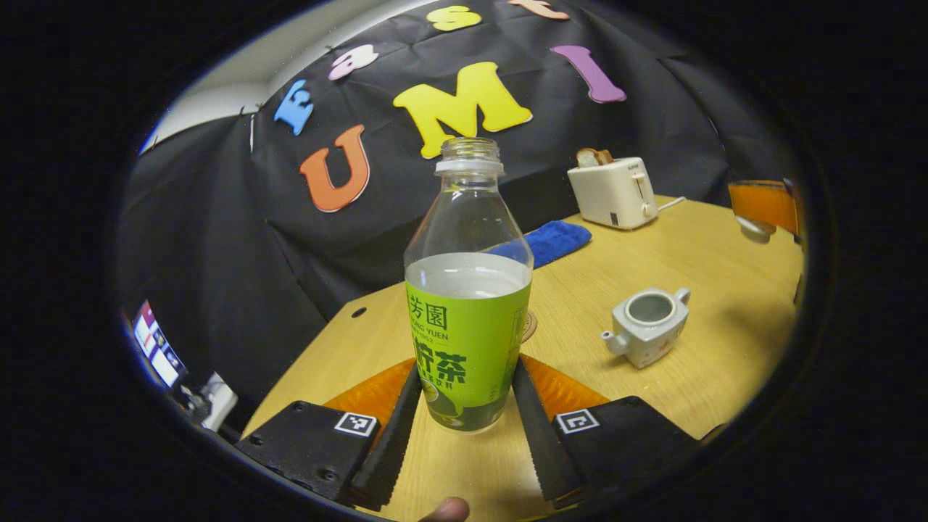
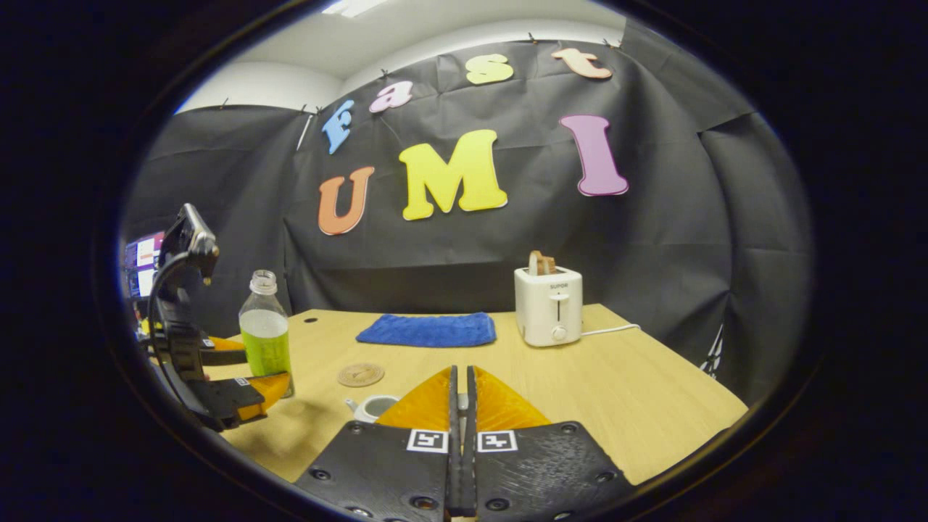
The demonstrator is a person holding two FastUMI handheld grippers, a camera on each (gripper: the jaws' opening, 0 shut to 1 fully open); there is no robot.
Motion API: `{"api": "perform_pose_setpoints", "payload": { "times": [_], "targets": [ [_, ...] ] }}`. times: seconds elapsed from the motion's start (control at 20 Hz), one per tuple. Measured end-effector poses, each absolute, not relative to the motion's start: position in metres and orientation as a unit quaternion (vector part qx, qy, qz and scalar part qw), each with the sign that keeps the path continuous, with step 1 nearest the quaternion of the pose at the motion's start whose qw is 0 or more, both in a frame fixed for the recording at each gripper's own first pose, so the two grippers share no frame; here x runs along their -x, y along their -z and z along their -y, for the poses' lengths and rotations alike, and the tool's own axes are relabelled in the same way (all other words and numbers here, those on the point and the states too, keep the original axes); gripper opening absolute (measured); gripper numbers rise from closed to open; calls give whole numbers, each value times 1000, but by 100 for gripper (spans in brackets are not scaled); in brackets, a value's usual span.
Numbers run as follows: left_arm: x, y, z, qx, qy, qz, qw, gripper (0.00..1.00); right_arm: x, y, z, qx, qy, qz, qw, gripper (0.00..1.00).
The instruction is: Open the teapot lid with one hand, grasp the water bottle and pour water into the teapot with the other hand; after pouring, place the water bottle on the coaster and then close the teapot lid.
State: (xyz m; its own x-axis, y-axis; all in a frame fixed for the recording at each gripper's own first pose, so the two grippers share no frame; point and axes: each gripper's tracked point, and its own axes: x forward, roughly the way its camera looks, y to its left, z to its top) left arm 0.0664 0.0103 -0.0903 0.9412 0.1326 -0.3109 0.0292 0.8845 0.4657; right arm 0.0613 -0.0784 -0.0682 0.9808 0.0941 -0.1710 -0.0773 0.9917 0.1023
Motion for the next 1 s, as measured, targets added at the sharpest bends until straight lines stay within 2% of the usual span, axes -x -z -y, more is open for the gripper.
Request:
{"api": "perform_pose_setpoints", "payload": {
  "times": [0.35,0.6,0.95,1.0],
  "targets": [
    [-63,72,-29,-403,-35,-176,897,74,-56,69,92,-49,-38,-86,994,0],
    [-68,68,-46,-517,-39,-195,833,74,-53,73,97,-46,-39,-90,994,0],
    [-76,69,-38,-608,-20,-206,766,74,-51,83,109,-44,-32,-96,994,0],
    [-75,73,-37,-619,-15,-211,757,71,-50,85,111,-43,-32,-98,994,0]
  ]
}}
